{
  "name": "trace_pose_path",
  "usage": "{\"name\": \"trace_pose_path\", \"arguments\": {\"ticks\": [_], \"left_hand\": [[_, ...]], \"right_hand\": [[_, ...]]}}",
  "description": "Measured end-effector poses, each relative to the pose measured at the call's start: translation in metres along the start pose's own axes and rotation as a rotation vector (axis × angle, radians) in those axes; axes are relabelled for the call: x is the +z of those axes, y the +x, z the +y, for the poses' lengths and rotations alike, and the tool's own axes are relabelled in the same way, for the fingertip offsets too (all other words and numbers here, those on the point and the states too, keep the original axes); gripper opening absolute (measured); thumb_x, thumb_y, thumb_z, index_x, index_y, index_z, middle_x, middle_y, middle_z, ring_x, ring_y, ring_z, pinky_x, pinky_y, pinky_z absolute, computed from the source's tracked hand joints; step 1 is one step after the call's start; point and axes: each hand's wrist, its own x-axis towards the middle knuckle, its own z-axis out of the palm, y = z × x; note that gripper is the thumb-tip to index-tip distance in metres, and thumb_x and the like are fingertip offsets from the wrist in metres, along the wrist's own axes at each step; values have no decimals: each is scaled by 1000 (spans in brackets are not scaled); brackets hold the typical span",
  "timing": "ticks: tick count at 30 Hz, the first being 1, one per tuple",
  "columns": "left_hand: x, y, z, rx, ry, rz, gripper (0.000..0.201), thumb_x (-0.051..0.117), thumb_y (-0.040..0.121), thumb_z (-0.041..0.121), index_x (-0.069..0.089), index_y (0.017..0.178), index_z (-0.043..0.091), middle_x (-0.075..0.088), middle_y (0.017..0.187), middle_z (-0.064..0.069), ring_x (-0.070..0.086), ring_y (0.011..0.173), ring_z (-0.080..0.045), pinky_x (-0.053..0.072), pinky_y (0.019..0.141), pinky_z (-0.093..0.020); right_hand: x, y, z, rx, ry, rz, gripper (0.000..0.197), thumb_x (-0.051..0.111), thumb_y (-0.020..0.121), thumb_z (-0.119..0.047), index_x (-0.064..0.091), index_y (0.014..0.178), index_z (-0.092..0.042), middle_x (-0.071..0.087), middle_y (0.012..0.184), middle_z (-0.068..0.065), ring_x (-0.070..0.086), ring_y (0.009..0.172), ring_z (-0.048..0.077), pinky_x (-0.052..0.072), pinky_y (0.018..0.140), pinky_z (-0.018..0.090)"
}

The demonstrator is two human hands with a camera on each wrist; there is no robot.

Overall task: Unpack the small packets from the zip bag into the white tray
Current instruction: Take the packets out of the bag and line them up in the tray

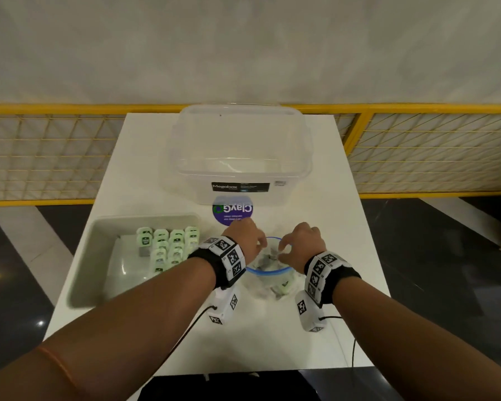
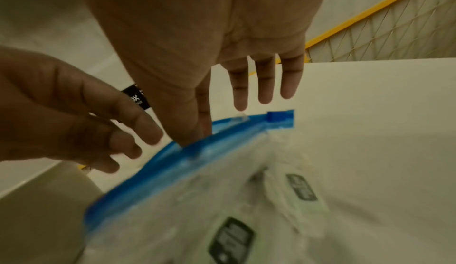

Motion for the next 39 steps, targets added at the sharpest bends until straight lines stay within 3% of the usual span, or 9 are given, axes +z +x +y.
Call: {"name": "trace_pose_path", "arguments": {"ticks": [4,9,12,16,19,23,27,31,39], "left_hand": [[33,11,5,-70,76,-198,50,61,89,32,48,136,26,36,141,-10,49,120,-38,41,104,-43],[44,19,9,-131,-122,-98,72,71,82,22,34,144,16,42,142,-9,45,129,-28,37,107,-35],[43,20,16,-194,-323,9,64,69,79,13,40,136,15,54,127,-9,56,111,-25,44,93,-28],[44,19,13,-243,-563,85,56,68,79,4,43,127,18,56,84,4,54,71,-9,44,62,-5],[49,16,7,-289,-731,42,61,73,68,-2,51,119,22,56,67,10,61,75,-23,57,84,-40],[53,15,8,-352,-438,28,61,76,75,18,51,130,25,60,109,-5,60,100,-24,48,92,-29],[60,14,8,-356,-326,-2,73,75,78,33,40,142,24,53,126,-10,54,113,-26,42,95,-30],[67,12,12,-349,-411,11,72,76,76,26,43,140,22,60,124,-6,57,112,-23,40,90,-22],[77,1,2,-427,-264,6,54,66,77,61,60,119,27,56,119,-10,59,105,-28,47,91,-32]], "right_hand": [[17,3,19,-22,-55,-194,39,71,75,-50,67,111,-37,39,123,6,46,112,34,45,98,41],[29,7,27,-20,50,-212,64,72,75,-40,47,134,-36,34,125,10,57,102,38,52,91,39],[30,13,29,-58,135,-166,72,70,74,-26,40,139,-33,34,130,11,49,112,36,50,94,38],[23,18,37,-117,293,-49,64,58,80,2,47,139,-21,30,136,10,49,116,28,39,91,18],[22,17,42,-155,383,73,55,50,80,10,59,128,-15,35,134,11,51,114,27,33,88,13],[32,10,49,-141,394,114,42,56,88,-11,59,127,-23,28,142,8,51,112,26,38,91,19],[39,1,49,-8,266,-123,73,58,83,-52,24,146,-39,24,137,10,53,112,38,47,96,38],[40,2,44,-74,380,-204,85,63,83,-26,10,150,-35,39,128,14,57,99,33,48,78,33],[52,0,53,-176,410,-110,77,58,82,-2,29,148,-30,46,131,8,47,123,27,37,100,28]]}}
